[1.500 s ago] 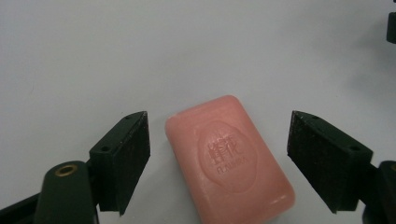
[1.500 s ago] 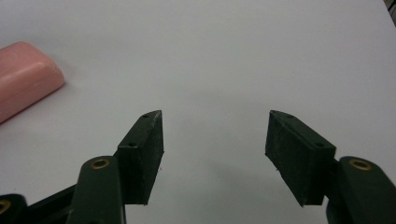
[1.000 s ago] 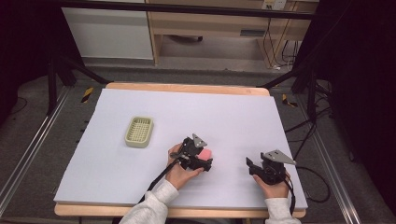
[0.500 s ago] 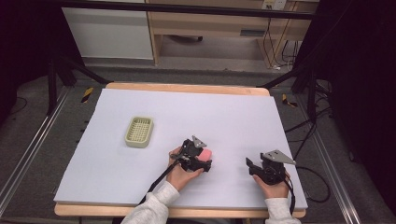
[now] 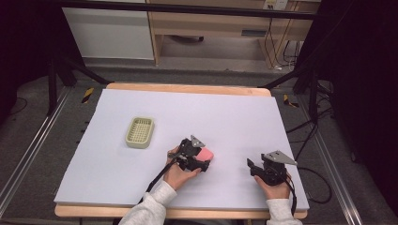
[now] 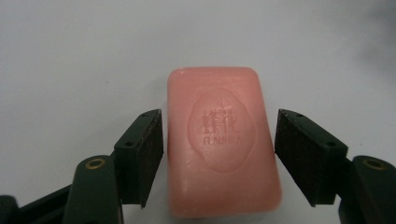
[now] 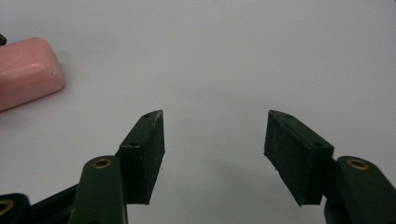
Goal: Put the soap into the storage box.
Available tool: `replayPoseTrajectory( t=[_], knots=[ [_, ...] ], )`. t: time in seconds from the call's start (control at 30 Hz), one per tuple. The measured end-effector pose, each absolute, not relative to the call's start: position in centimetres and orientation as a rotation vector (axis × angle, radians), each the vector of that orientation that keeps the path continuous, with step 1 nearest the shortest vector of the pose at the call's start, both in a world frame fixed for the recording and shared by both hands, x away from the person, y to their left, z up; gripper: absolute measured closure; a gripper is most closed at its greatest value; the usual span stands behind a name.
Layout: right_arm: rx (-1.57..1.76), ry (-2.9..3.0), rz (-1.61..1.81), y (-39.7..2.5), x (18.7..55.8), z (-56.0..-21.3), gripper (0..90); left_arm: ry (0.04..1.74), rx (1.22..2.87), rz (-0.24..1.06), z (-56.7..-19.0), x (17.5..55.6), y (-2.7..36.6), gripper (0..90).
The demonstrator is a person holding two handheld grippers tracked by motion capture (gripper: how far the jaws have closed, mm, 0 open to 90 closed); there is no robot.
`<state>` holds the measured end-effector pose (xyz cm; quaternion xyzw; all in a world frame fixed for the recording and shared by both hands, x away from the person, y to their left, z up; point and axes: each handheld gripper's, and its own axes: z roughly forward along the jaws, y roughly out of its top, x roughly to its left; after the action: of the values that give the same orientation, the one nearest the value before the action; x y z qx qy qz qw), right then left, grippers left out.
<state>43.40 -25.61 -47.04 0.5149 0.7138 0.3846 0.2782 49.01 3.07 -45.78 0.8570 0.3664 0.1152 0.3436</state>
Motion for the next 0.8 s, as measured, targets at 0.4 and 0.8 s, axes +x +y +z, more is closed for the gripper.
replayPoseTrajectory(
  t=[0.4, 0.8],
  knots=[
    [1.385, 1.926, 1.031, -25.6, 43.4, -47.1, 38.2, 0.969, 2.298, 0.273, -46.8, 49.8, 2.3, 32.8],
    [1.388, 1.928, 1.030, -25.5, 43.4, -47.1, 38.5, 0.980, 2.314, 0.302, -46.7, 49.7, 2.0, 36.8]
  ],
)
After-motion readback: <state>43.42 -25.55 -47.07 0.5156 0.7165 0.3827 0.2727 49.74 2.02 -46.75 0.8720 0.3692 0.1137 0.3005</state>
